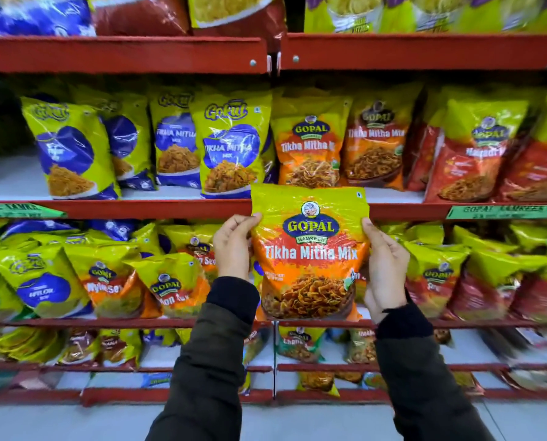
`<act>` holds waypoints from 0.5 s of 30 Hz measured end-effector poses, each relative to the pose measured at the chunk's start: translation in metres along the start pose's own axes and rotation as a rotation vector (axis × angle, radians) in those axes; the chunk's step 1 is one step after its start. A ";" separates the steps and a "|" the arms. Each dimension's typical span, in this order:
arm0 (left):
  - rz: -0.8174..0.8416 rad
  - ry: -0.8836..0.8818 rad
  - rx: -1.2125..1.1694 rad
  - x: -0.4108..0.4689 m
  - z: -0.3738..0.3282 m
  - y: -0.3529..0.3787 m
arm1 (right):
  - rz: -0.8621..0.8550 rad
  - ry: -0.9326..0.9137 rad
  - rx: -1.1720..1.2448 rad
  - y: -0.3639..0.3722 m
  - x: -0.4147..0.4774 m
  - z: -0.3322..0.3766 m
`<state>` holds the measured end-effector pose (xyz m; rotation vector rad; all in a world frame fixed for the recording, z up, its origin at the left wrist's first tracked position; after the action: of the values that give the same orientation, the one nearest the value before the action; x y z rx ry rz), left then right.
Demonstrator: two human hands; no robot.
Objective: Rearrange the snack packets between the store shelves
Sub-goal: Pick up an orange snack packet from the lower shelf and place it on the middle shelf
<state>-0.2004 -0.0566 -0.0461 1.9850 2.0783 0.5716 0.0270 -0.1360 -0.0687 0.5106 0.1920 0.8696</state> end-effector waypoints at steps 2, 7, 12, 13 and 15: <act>0.013 -0.010 -0.007 -0.005 0.003 0.007 | -0.006 0.021 -0.016 -0.009 0.003 0.003; 0.023 -0.044 0.005 -0.006 0.011 0.019 | -0.007 0.043 -0.008 -0.023 0.013 0.007; 0.056 -0.051 0.015 0.003 0.022 0.037 | -0.042 0.066 0.012 -0.036 0.026 0.009; 0.065 -0.051 0.020 0.005 0.023 0.041 | -0.049 0.067 0.010 -0.038 0.028 0.011; 0.087 -0.051 0.020 0.014 0.025 0.054 | -0.056 0.058 0.019 -0.040 0.039 0.016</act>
<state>-0.1423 -0.0389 -0.0445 2.0870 1.9842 0.5118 0.0850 -0.1329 -0.0728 0.4954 0.2665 0.8293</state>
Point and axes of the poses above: each hand's wrist, its own x-axis towards the middle knuckle, its own y-axis out of the palm, z = x × y, the point moved 6 cm from there along x, towards the middle knuckle, and after that the axes turned 2 degrees about y, right-handed, at the moved point
